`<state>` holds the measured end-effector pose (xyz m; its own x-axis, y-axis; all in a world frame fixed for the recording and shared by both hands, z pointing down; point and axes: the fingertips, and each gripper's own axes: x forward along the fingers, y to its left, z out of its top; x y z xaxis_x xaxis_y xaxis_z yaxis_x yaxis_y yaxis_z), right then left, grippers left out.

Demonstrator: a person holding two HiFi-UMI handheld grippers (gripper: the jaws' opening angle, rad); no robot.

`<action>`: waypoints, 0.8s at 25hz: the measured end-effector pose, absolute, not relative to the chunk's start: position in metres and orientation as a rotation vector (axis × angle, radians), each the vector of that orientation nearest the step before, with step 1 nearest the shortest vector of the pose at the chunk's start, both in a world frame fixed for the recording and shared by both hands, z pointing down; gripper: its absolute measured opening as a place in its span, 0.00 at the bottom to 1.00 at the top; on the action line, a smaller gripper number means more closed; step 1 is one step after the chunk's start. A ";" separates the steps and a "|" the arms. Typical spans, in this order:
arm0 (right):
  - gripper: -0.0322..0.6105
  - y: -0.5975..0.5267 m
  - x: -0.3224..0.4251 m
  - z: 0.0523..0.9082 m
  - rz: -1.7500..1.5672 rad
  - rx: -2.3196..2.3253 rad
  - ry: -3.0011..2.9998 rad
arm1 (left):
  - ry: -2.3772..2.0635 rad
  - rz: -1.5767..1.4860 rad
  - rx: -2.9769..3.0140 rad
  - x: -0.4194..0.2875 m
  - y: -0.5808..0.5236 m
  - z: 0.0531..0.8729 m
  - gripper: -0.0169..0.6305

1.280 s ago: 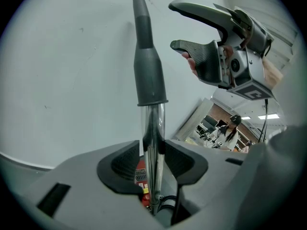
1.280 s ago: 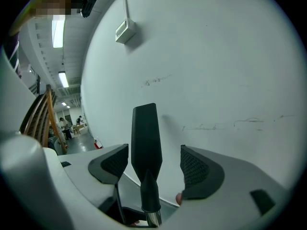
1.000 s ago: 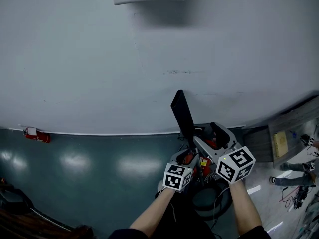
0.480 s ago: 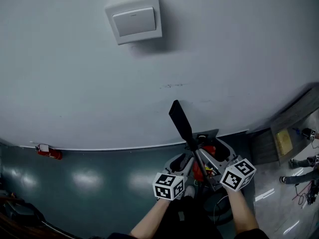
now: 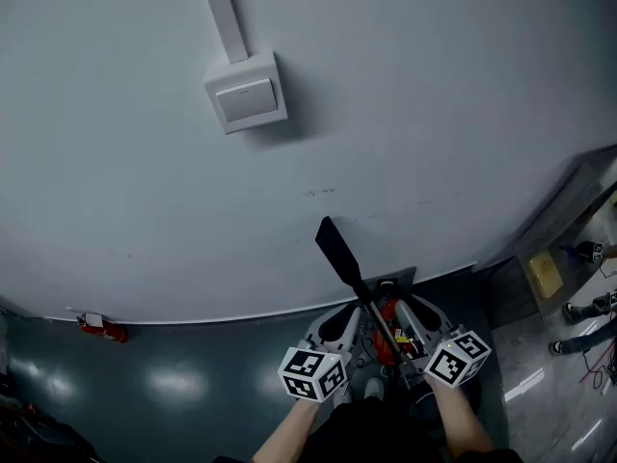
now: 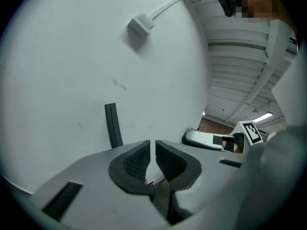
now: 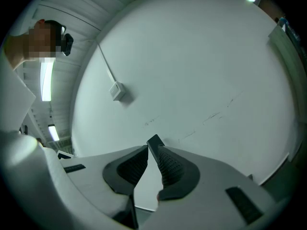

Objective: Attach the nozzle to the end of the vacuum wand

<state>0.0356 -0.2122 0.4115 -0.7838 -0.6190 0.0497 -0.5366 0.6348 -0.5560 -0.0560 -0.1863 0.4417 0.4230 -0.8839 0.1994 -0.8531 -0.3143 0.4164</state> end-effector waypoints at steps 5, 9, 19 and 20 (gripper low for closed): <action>0.13 -0.208 0.043 0.406 -0.872 -0.963 2.650 | -1.464 -0.133 2.251 -0.054 -0.185 0.421 0.03; 0.09 -0.210 0.044 0.404 -0.874 -0.973 2.627 | -1.471 -0.144 2.268 -0.055 -0.186 0.412 0.03; 0.08 -0.211 0.039 0.404 -0.881 -0.960 2.621 | -1.482 -0.153 2.284 -0.054 -0.187 0.404 0.03; 0.08 -0.211 0.040 0.404 -0.881 -0.959 2.622 | -1.484 -0.152 2.283 -0.054 -0.187 0.404 0.03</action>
<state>0.0395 -0.2110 0.4041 -0.7649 -0.6441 0.0046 -0.5162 0.6087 -0.6026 -0.0542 -0.1872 0.4036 0.4271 -0.8949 0.1295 -0.8499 -0.3483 0.3955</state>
